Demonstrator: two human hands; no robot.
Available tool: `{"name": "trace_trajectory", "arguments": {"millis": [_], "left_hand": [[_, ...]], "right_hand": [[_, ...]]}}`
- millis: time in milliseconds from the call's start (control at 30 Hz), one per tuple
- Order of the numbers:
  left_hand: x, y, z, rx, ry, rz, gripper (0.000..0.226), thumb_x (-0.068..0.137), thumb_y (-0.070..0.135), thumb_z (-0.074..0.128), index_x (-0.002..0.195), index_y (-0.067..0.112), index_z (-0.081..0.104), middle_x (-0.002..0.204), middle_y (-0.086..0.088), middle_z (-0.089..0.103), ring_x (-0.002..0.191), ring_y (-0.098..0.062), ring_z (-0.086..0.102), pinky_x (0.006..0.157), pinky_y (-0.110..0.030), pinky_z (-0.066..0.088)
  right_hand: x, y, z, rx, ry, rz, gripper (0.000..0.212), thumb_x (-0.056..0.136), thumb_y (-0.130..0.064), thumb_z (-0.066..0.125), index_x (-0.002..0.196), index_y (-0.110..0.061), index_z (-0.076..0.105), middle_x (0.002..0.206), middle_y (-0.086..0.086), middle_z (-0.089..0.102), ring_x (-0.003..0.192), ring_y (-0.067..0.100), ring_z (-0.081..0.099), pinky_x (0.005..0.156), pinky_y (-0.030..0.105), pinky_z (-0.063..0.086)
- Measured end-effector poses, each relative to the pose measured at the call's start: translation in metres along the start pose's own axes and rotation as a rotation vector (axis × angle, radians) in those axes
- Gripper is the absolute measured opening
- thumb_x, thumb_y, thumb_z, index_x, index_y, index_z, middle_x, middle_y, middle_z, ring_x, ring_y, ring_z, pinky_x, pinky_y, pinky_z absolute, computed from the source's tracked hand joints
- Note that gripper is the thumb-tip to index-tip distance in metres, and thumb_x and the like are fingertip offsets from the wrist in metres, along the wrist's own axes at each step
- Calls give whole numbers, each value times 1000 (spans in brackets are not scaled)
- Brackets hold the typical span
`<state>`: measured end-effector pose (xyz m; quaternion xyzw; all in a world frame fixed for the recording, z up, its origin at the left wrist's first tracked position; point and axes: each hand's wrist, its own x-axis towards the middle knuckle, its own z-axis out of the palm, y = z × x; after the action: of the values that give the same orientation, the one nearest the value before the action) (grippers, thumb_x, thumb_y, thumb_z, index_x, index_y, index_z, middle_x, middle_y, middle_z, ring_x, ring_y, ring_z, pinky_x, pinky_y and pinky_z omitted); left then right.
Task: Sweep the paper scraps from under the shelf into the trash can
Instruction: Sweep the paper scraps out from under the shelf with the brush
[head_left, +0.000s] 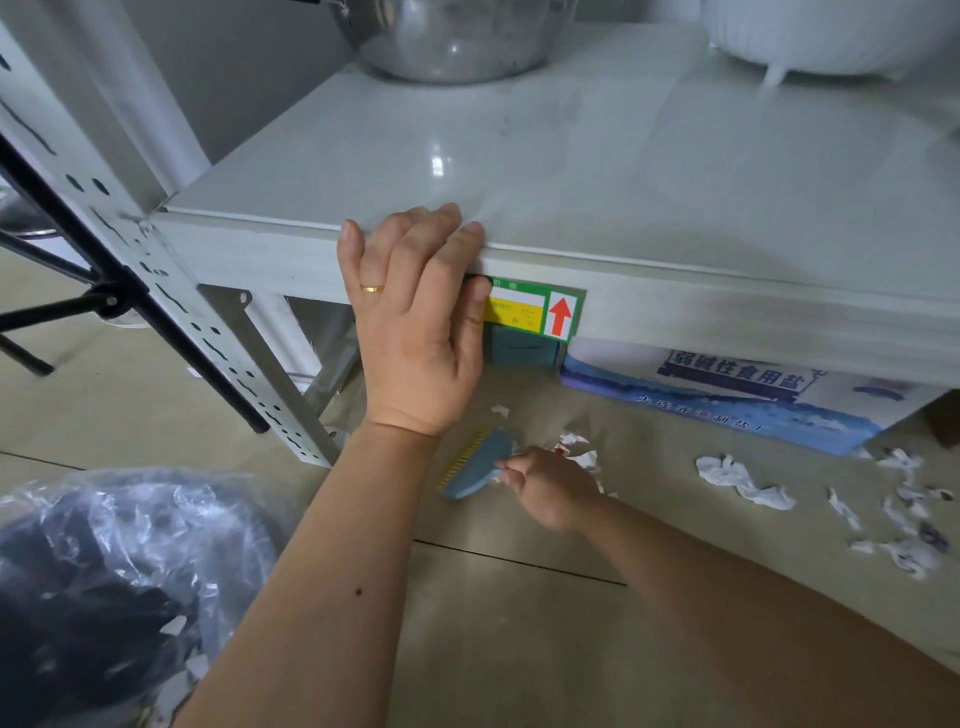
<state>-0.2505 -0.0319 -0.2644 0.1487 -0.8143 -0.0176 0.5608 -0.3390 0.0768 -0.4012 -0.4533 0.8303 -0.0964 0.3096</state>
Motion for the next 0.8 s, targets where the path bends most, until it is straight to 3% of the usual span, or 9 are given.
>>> {"name": "trace_trajectory", "arguments": {"millis": [233,333,467,667,800], "left_hand": [[0,-1,0,10,9,2,25,97,24,38,111,10,54,112,-12,60,109,-29,51,116,-34,9],[0,0,0,2,10,-2,25,98,24,38,111,11,54,115,-6,54,110,-28,50,116,-34,9],[-1,-1,0,4,10,-4,25,98,25,37,111,11,53,113,-12,60,110,-29,50,116,-35,8],[-2,-2,2,-2,7,5,26,97,25,36,112,12,53,110,-17,64,110,-29,51,116,-34,7],[-2,-2,2,-6,18,11,27,98,26,35,112,11,53,110,-17,64,110,-28,50,116,-33,7]], "right_hand": [[-18,49,-33,-143,-13,101,38,101,-30,31,134,-27,50,141,2,48,127,23,49,104,34,38],[-23,60,-40,-69,99,145,37,100,-32,30,125,-26,57,129,4,54,114,24,56,92,33,43],[-12,41,-38,5,251,33,39,101,-33,29,130,-26,53,121,4,57,107,22,58,85,32,44],[26,10,-22,62,172,42,39,100,-37,33,129,-25,56,131,4,56,119,26,55,94,34,43],[23,20,-27,-12,97,97,39,100,-37,33,125,-22,58,128,6,59,117,27,56,92,32,43]]}}
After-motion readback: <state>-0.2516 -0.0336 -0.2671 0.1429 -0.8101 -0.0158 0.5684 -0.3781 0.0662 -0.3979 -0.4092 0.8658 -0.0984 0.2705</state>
